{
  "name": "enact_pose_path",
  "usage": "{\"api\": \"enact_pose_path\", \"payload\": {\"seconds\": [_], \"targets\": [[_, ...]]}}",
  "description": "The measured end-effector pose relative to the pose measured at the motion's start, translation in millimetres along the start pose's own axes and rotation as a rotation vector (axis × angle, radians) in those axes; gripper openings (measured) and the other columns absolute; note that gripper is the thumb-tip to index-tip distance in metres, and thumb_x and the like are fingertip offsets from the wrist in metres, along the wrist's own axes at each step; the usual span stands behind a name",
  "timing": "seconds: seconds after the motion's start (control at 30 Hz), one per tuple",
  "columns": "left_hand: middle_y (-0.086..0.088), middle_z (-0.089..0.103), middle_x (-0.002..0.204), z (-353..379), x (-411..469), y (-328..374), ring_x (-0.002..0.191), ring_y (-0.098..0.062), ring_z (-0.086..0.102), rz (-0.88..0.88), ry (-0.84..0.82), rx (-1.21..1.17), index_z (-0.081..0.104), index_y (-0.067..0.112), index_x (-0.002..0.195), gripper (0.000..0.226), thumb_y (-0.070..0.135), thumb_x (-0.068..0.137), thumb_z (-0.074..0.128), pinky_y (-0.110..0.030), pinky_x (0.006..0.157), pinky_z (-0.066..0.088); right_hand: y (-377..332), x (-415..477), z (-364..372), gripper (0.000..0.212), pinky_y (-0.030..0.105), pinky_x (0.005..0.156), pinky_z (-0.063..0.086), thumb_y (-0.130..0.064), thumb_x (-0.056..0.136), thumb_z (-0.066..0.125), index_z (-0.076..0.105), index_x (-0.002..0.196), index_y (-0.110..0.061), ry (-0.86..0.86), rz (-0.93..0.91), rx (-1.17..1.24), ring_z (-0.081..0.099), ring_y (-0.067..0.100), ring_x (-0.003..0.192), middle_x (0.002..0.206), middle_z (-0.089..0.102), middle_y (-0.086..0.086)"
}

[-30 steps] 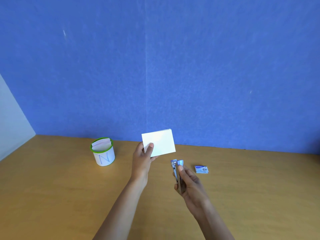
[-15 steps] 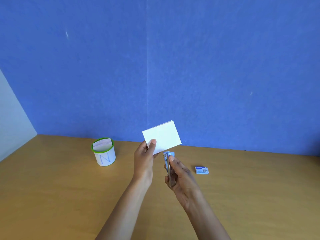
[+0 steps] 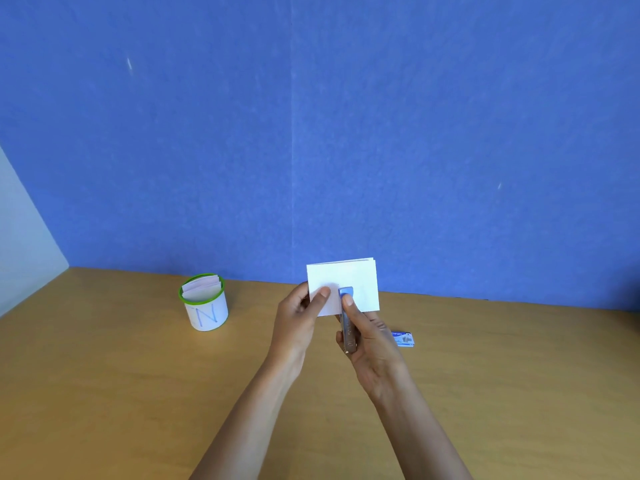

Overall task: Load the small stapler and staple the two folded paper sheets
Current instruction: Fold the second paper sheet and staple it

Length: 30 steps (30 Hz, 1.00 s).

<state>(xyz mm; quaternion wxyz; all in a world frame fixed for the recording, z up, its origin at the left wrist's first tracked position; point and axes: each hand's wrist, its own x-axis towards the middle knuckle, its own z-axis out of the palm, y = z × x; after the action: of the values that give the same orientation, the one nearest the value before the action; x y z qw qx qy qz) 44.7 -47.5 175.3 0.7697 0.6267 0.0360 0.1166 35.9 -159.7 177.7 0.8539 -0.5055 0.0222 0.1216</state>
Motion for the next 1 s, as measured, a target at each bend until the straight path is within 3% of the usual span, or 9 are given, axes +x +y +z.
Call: {"api": "enact_pose_path", "payload": {"seconds": [0.17,0.33,0.47,0.6,0.7,0.8,1.0], "targets": [[-0.008,0.070,0.104,-2.0,1.6,2.0,0.090,-0.012,0.062,0.024,-0.002,0.005,0.066,0.008,0.104,0.017,0.014,0.088,0.063,-0.016,0.074,0.050,2.5,0.1,0.2,0.030,0.022,0.063,0.042,-0.035,0.065,0.075,0.076,0.092,-0.023,0.016,0.004,-0.022,0.053,0.003,0.069,0.082,0.066,-0.011],[-0.008,0.071,0.106,2.8,-2.3,3.8,0.100,-0.019,0.067,-0.028,-0.061,-0.076,0.066,0.012,0.102,0.034,0.032,0.075,0.074,-0.034,0.088,0.052,6.8,1.7,5.9,0.026,0.023,0.059,0.035,-0.037,0.066,0.074,0.076,0.087,-0.022,0.045,-0.041,-0.028,0.032,0.009,0.053,0.060,0.055,-0.012],[-0.009,0.072,0.101,5.7,-2.3,5.6,0.093,-0.022,0.069,-0.032,-0.042,-0.078,0.064,0.010,0.104,0.044,0.028,0.067,0.079,-0.036,0.083,0.055,10.9,1.2,9.6,0.012,0.022,0.062,0.040,-0.027,0.084,0.066,0.077,0.084,-0.022,0.102,-0.080,-0.037,0.047,0.009,0.062,0.071,0.064,-0.006],[-0.009,0.073,0.098,5.1,-1.7,7.6,0.087,-0.019,0.068,-0.030,-0.046,-0.113,0.064,0.009,0.101,0.041,0.024,0.067,0.080,-0.028,0.072,0.056,10.9,0.7,11.3,0.021,0.026,0.065,0.037,-0.027,0.085,0.065,0.075,0.068,-0.021,0.136,-0.106,-0.050,0.040,0.013,0.062,0.069,0.041,0.002],[-0.007,0.072,0.094,7.0,-1.3,8.7,0.083,-0.019,0.068,-0.024,-0.033,-0.151,0.063,0.007,0.102,0.039,0.018,0.068,0.080,-0.027,0.068,0.054,11.5,1.1,12.7,0.018,0.026,0.067,0.041,-0.029,0.084,0.067,0.074,0.069,-0.021,0.160,-0.127,-0.061,0.043,0.013,0.064,0.073,0.046,0.000],[-0.005,0.072,0.092,10.0,-0.5,9.1,0.080,-0.018,0.069,-0.019,0.015,-0.174,0.062,0.005,0.103,0.034,0.008,0.073,0.078,-0.024,0.063,0.054,13.0,2.8,13.7,0.021,0.026,0.062,0.033,-0.029,0.084,0.067,0.070,0.065,-0.020,0.189,-0.137,-0.068,0.041,0.012,0.059,0.075,0.046,0.002],[-0.005,0.072,0.095,12.0,1.1,8.3,0.081,-0.017,0.070,-0.023,0.006,-0.214,0.063,0.006,0.103,0.027,0.009,0.079,0.073,-0.022,0.065,0.054,9.1,4.9,11.6,0.018,0.028,0.059,0.027,-0.029,0.088,0.063,0.065,0.084,-0.012,0.127,-0.162,-0.125,0.028,0.013,0.055,0.071,0.036,0.005]]}}
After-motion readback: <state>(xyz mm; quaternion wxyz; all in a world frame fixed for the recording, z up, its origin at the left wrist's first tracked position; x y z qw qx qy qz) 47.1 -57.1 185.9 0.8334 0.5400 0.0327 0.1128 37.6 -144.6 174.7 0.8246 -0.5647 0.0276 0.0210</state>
